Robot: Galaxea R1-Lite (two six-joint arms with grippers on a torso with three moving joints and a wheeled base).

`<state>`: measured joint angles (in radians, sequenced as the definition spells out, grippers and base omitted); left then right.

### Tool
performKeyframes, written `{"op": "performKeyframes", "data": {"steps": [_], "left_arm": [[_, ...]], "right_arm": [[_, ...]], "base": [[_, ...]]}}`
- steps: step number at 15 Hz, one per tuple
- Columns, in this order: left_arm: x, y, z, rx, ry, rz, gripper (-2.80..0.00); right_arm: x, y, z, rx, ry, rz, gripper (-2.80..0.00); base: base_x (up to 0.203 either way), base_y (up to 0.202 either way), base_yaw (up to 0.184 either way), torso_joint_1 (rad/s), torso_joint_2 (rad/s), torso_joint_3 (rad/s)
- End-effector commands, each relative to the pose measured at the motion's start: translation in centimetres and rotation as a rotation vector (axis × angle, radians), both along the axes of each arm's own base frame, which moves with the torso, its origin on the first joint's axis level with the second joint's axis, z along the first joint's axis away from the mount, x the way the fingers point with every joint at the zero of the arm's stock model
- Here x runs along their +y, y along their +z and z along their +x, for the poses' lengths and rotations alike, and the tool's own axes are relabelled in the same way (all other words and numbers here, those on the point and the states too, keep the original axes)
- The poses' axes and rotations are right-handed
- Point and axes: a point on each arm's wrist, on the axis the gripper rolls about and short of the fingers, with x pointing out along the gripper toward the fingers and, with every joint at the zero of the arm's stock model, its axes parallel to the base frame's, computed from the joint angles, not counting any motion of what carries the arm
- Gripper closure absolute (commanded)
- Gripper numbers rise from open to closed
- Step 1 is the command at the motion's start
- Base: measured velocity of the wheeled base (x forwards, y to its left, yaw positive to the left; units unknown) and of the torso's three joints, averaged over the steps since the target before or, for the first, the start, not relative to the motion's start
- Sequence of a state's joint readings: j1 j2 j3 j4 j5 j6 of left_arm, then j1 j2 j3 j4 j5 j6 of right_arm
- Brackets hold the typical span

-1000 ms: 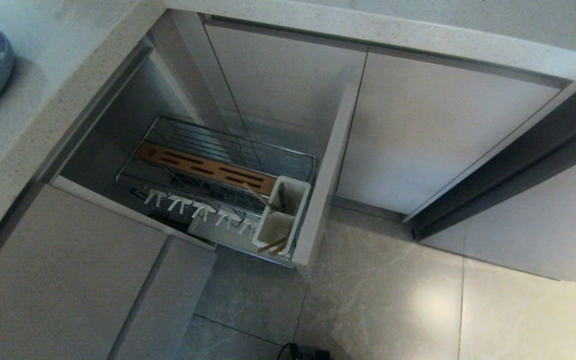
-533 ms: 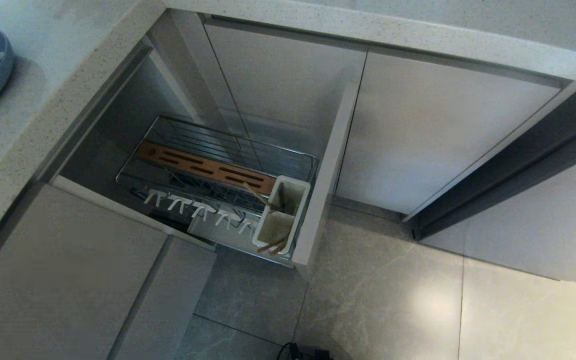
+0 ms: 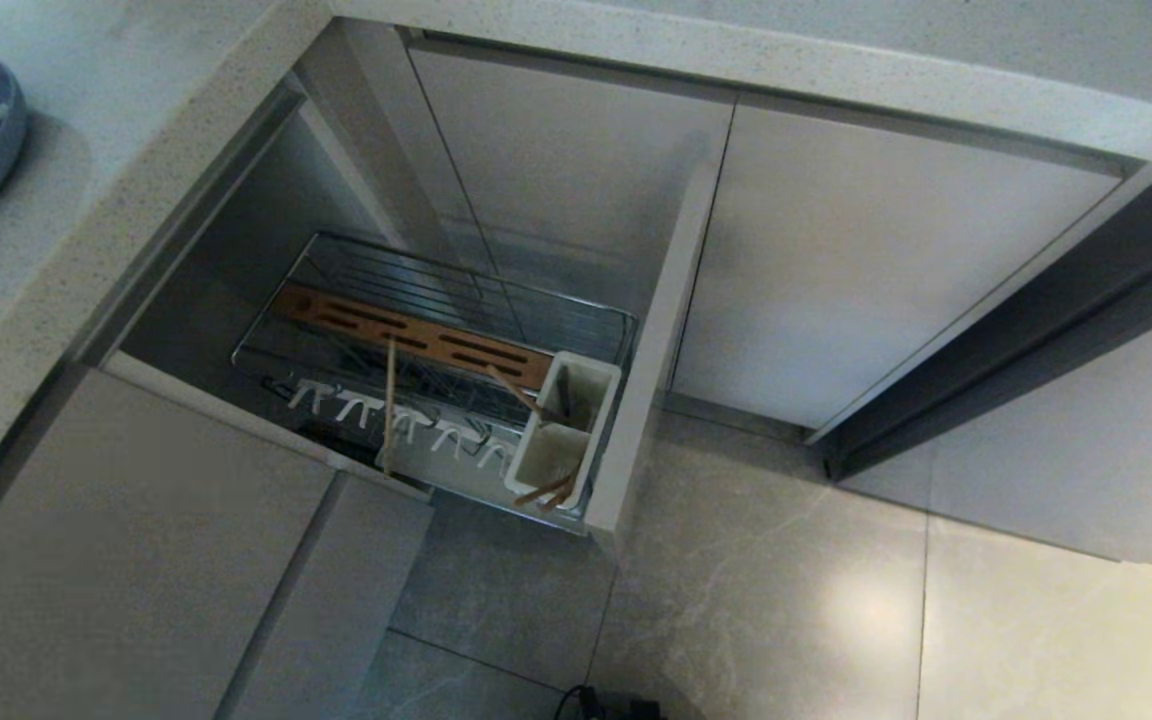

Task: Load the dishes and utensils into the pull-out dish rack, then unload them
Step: Take the chopsticks out of the cupboard

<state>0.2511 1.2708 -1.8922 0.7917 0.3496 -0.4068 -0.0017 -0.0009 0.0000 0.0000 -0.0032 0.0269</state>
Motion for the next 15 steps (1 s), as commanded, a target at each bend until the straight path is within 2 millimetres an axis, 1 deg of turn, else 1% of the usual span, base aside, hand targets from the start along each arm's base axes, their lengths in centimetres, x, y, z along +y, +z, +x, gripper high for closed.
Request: {"op": "performKeyframes", "data": {"steps": [1,3,6,9,12,15], "left_arm": [[0.3,-0.8,1.1,0.047,0.002,-0.014,0.0],[0.5,-1.4,2.1,0.082,0.001,-0.023,0.0],[1.1,-2.7,4.7,0.158,-0.01,-0.045,0.0],[0.8,-3.2,6.5,0.182,-0.048,-0.055,0.0],[0.9,-2.7,6.9,0.132,-0.048,-0.042,0.0],[1.0,-1.6,6.2,0.055,-0.03,-0.027,0.0]], "right_arm": [[0.0,0.0,0.0,-0.001,0.0,0.001,0.0],[0.0,0.0,0.0,-0.001,0.0,0.001,0.0],[0.0,0.0,0.0,-0.001,0.001,0.001,0.0],[0.0,0.0,0.0,-0.001,0.0,0.001,0.0],[0.0,0.0,0.0,-0.001,0.0,-0.001,0.0],[0.0,0.0,0.0,-0.001,0.0,0.001,0.0]], "base": [[0.0,0.0,0.0,0.0,0.0,0.0],[0.0,0.0,0.0,0.0,0.0,0.0],[0.0,0.0,0.0,0.0,0.0,0.0],[0.0,0.0,0.0,0.0,0.0,0.0],[0.0,0.0,0.0,0.0,0.0,0.0],[0.0,0.0,0.0,0.0,0.0,0.0]]}}
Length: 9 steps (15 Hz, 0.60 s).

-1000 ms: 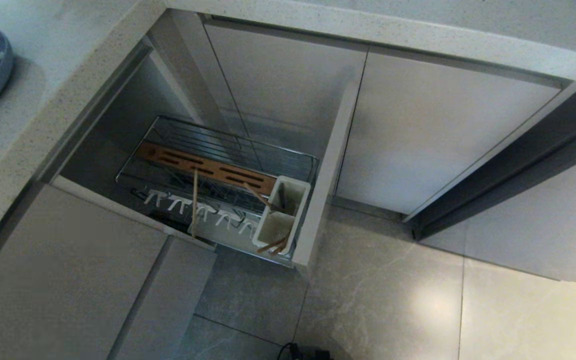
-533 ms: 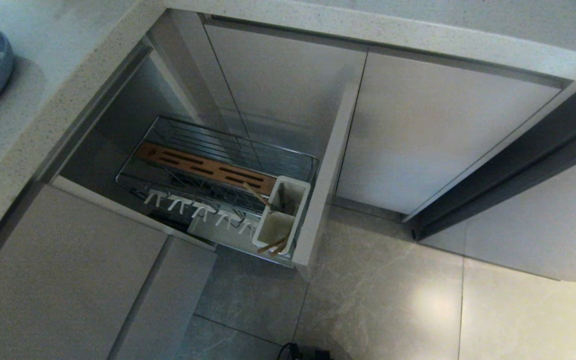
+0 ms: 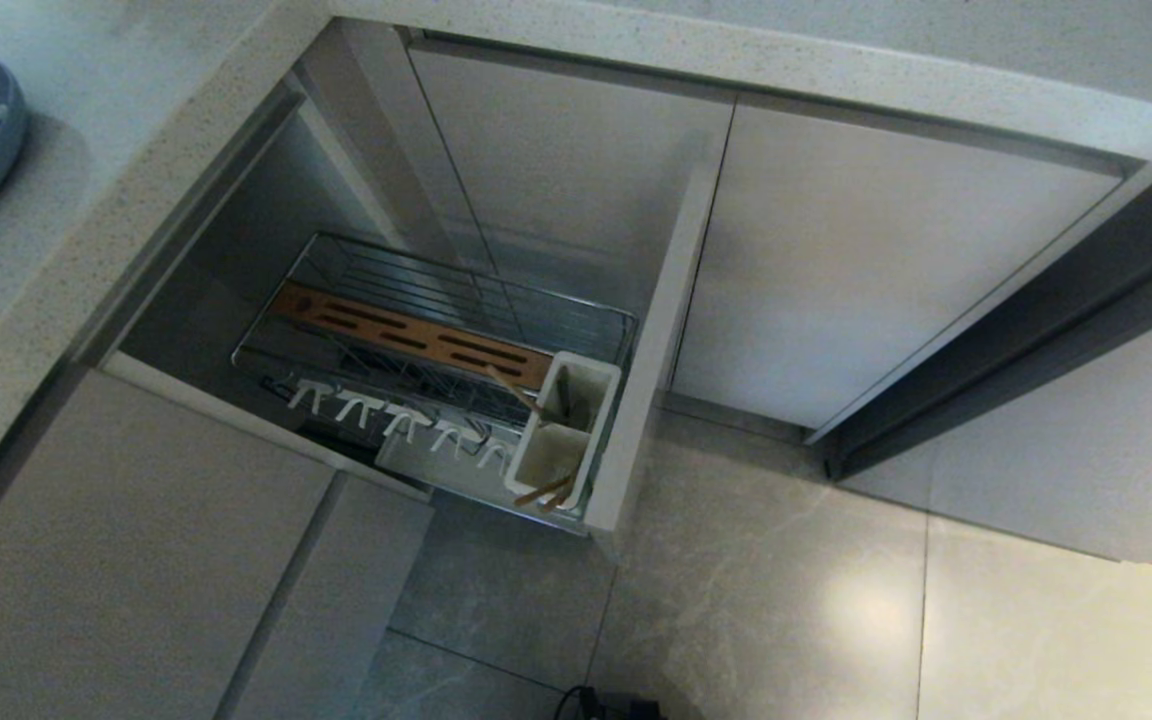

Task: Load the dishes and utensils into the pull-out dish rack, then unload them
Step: Take the chopsticks out of the cupboard

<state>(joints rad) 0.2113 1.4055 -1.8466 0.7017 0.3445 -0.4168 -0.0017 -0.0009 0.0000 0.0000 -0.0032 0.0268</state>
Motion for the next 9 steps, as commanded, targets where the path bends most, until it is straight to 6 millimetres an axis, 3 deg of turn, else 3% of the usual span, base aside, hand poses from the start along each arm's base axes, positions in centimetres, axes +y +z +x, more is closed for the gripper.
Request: {"op": "performKeyframes", "data": {"steps": [1,5,9], "left_arm": [[0.2,0.9,-0.8,-0.059,0.027,0.01,0.0],[0.6,1.7,-2.3,-0.096,0.091,0.03,0.0],[1.9,0.0,-4.0,0.064,0.208,-0.015,0.0]], "right_arm": [[0.0,0.0,0.0,-0.001,0.0,0.001,0.0],[0.0,0.0,0.0,-0.001,0.0,0.0,0.0],[0.0,0.0,0.0,-0.001,0.0,0.0,0.0]], "base": [[0.0,0.0,0.0,0.0,0.0,0.0],[0.0,0.0,0.0,0.0,0.0,0.0],[0.0,0.0,0.0,0.0,0.0,0.0]]}}
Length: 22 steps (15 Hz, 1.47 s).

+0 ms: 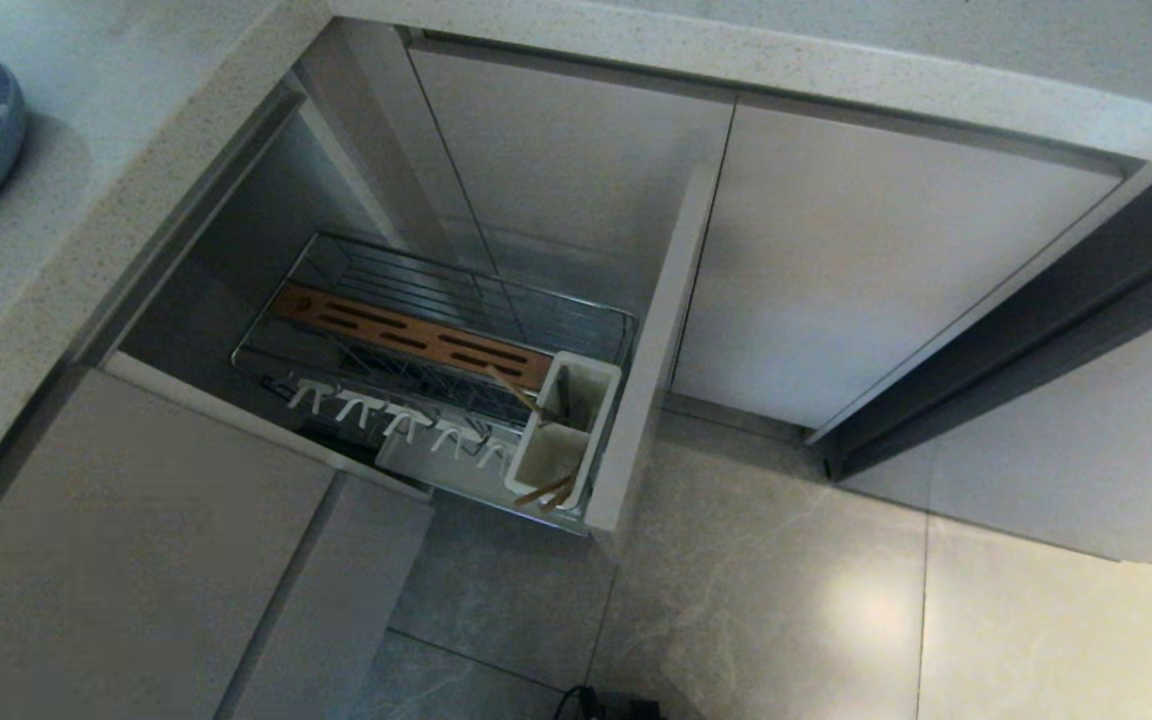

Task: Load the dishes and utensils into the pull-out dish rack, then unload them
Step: Take the chopsticks out of the cupboard

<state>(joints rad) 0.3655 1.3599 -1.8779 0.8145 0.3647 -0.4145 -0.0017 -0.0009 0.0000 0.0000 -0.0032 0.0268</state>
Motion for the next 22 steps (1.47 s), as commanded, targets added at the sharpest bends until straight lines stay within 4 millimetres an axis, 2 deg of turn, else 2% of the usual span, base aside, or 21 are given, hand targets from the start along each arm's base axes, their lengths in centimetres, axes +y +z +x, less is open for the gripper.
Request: {"op": "performKeyframes", "data": {"steps": [1,5,7,11,22], "left_arm": [[0.5,-0.6,-1.0,0.039,0.062,-0.02,0.0],[1.0,-1.7,-1.6,0.074,0.114,-0.045,0.0],[1.0,-2.8,-1.8,0.125,0.115,-0.097,0.0],[1.5,-4.6,-1.3,0.146,0.077,-0.211,0.0],[3.9,-5.5,1.3,0.072,-0.101,-0.338,0.0]], "right_arm": [[0.0,0.0,0.0,-0.001,0.0,0.0,0.0],[0.0,0.0,0.0,-0.001,0.0,0.001,0.0],[0.0,0.0,0.0,-0.001,0.0,0.001,0.0],[0.0,0.0,0.0,-0.001,0.0,0.0,0.0],[0.0,0.0,0.0,-0.001,0.0,0.001,0.0]], "base": [[0.0,0.0,0.0,0.0,0.0,0.0],[0.0,0.0,0.0,0.0,0.0,0.0],[0.0,0.0,0.0,0.0,0.0,0.0],[0.0,0.0,0.0,0.0,0.0,0.0],[0.0,0.0,0.0,0.0,0.0,0.0]]}}
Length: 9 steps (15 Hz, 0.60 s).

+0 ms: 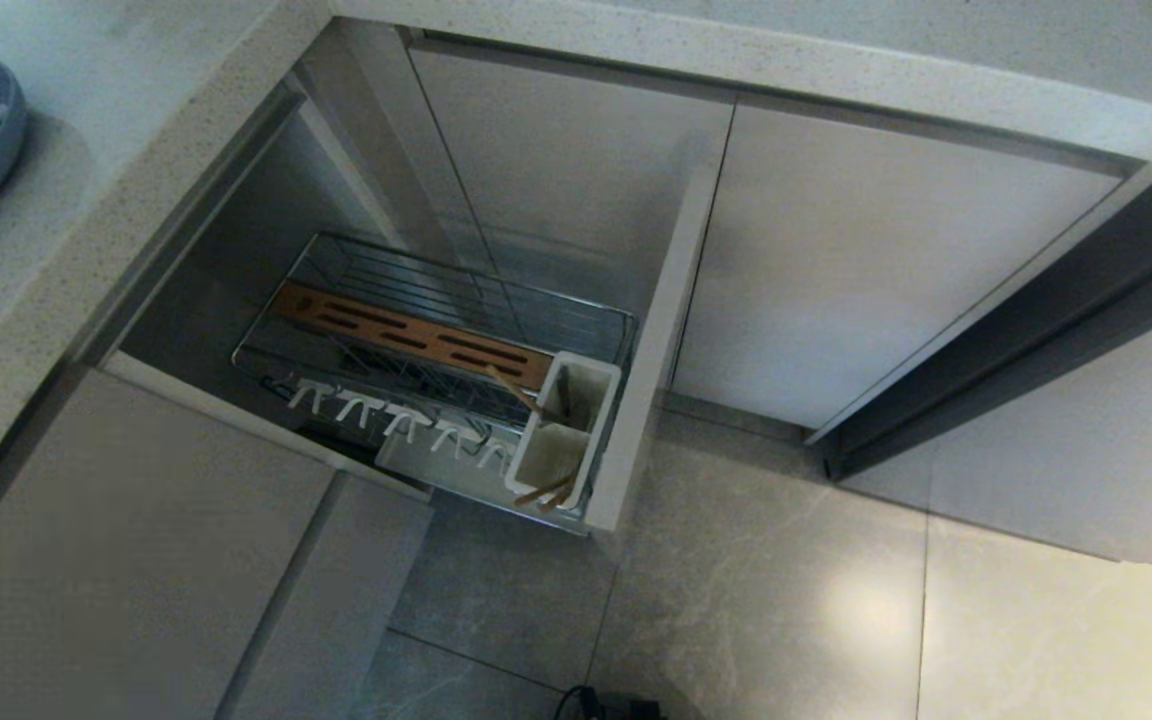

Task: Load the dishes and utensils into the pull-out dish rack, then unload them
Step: Take the chopsticks out of the cupboard

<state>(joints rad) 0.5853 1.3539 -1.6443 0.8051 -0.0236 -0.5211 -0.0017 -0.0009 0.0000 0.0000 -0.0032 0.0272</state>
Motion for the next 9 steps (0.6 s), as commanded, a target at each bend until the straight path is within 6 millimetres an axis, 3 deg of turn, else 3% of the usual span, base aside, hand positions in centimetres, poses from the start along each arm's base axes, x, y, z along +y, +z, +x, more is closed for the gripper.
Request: {"op": "performKeyframes", "data": {"steps": [1,9], "left_arm": [[0.72,-0.49,0.77,0.012,-0.016,-0.035,0.0],[0.95,-0.58,1.03,0.003,-0.03,-0.041,0.0]], "right_arm": [[0.0,0.0,-0.01,-0.001,0.0,0.0,0.0],[0.0,0.0,-0.01,-0.001,0.0,0.0,0.0]], "base": [[0.0,0.0,0.0,0.0,0.0,0.0],[0.0,0.0,0.0,0.0,0.0,0.0]]}}
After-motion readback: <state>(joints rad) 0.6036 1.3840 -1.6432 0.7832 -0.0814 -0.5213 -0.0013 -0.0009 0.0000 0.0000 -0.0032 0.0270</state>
